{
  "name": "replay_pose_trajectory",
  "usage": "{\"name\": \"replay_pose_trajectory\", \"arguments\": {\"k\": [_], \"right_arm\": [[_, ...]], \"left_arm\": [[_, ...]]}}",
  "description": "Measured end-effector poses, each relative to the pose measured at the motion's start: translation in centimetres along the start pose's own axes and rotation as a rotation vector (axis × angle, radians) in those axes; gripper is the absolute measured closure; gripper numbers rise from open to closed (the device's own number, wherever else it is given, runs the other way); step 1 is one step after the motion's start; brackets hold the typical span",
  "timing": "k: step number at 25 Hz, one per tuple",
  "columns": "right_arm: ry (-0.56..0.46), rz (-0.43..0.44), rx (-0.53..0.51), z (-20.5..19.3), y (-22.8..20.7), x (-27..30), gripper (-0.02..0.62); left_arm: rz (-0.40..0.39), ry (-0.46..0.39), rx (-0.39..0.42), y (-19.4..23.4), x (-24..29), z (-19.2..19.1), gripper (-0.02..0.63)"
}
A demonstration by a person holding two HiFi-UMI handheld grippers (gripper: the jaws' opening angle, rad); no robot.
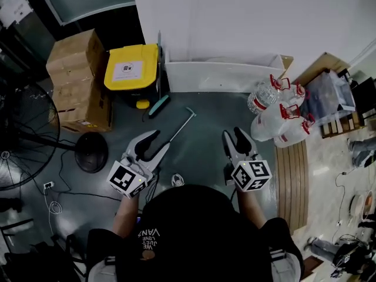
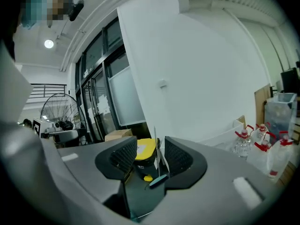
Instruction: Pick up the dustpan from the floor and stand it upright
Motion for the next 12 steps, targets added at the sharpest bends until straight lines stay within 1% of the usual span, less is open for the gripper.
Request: {"name": "replay_pose_trajectory", "arguments": {"k": [3, 6, 12], "right_arm": [[0.009, -0.012, 0.004, 0.0, 0.7, 2.2, 0.436], [0.013, -0.007, -0.002, 0.4, 1.1, 4.2, 0.436], [0.031, 0.028, -0.007, 0.9, 0.2, 9.2, 0.436]], "left_arm": [[-0.013, 0.009, 0.002, 2.6, -0.2, -0.1, 0.431], [-0.011, 0.012, -0.001, 4.5, 0.1, -0.3, 0.431], [0.036, 0.02, -0.008, 7.7, 1.4, -1.1, 0.422]]}}
Point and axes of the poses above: the fingertips, and each gripper's own axes: x forward along the fingers, y to its left, z out of its top, the point moved 2 cm from there along -x, backward along the fingers, and after that the axes turned 7 degrees about -z, right-handed, at the moved point
